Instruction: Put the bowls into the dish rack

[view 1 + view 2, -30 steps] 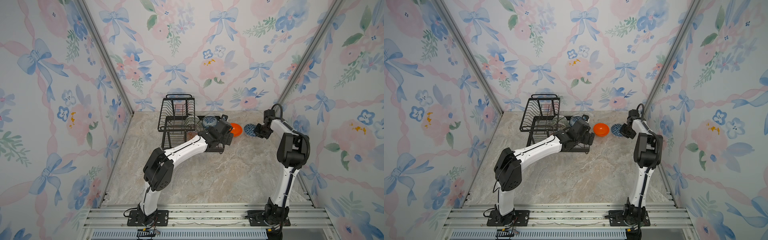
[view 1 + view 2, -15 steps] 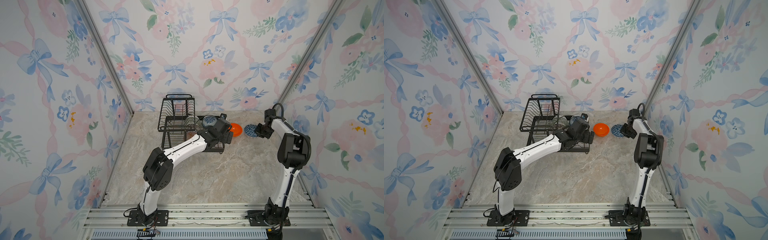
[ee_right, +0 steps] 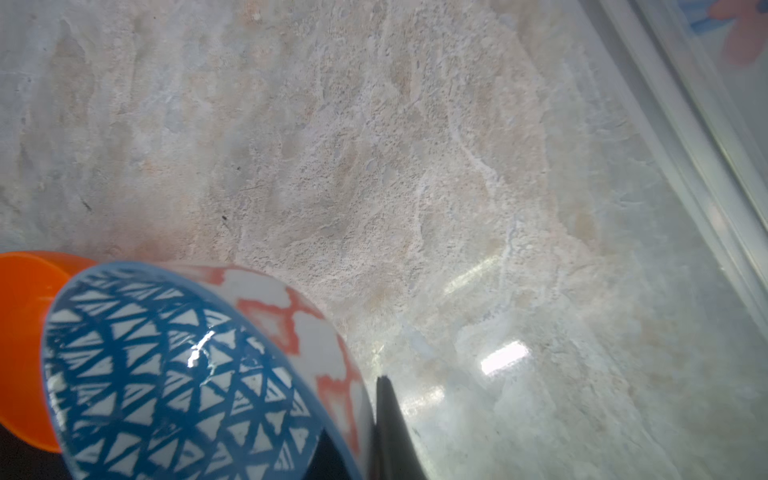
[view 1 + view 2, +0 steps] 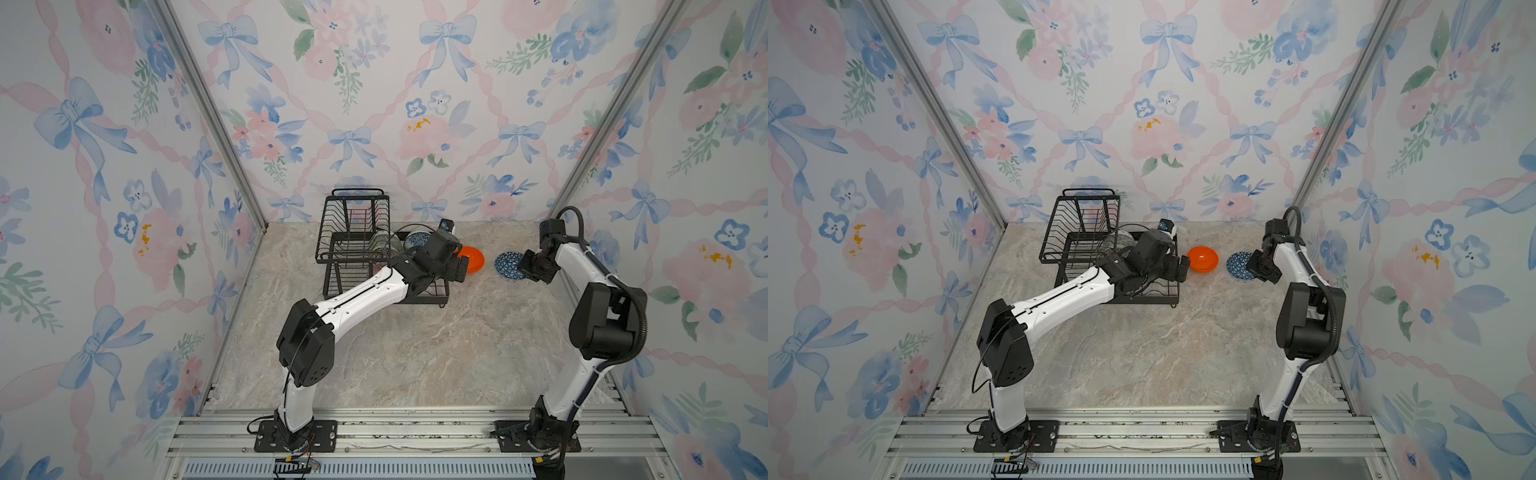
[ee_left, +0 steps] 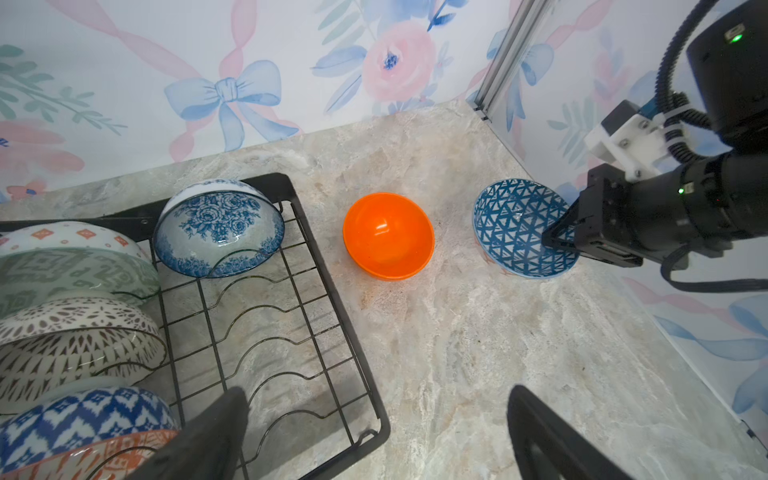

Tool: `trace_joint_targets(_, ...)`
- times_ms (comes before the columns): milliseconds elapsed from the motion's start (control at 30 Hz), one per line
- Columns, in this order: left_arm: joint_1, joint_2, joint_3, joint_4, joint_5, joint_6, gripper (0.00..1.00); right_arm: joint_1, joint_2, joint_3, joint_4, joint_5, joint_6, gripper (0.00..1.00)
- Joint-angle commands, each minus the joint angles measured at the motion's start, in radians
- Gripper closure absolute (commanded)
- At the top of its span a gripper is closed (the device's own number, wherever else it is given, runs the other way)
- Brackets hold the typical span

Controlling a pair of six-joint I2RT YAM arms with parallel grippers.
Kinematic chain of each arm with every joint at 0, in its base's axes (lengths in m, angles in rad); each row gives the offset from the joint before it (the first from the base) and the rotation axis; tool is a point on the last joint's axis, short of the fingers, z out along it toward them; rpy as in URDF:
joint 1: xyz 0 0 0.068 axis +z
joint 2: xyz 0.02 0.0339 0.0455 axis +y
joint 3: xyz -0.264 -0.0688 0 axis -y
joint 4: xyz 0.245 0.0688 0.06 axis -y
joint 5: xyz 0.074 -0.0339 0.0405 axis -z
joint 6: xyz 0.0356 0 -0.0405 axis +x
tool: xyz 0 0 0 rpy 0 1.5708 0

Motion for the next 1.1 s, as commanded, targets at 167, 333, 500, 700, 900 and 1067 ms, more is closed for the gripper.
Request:
trace_joint_targets(167,0.012,-0.105,-0.038,0.001,0.094,-0.171,0.02,0.083,-0.179,-0.025,0.025,0.006,-0.023,1.00)
trace_joint_targets(333,0.033,-0.099,-0.014,0.001,0.188,-0.285,0.02,0.186,-0.275,0.003,0.050,0.048,-0.056,1.00)
trace_joint_targets(500,0.061,-0.086,0.010,0.001,0.236,-0.356,0.02,0.285,-0.344,0.044,0.091,0.054,-0.061,1.00)
trace_joint_targets(700,0.082,-0.080,0.044,0.001,0.269,-0.388,0.02,0.398,-0.394,0.074,0.122,0.093,-0.072,1.00)
trace_joint_targets(900,0.082,-0.086,0.034,0.002,0.243,-0.408,0.12,0.487,-0.462,0.014,0.210,0.162,-0.104,1.00)
trace_joint_targets(1067,0.082,-0.086,0.027,0.001,0.238,-0.421,0.28,0.533,-0.502,-0.028,0.263,0.191,-0.100,1.00)
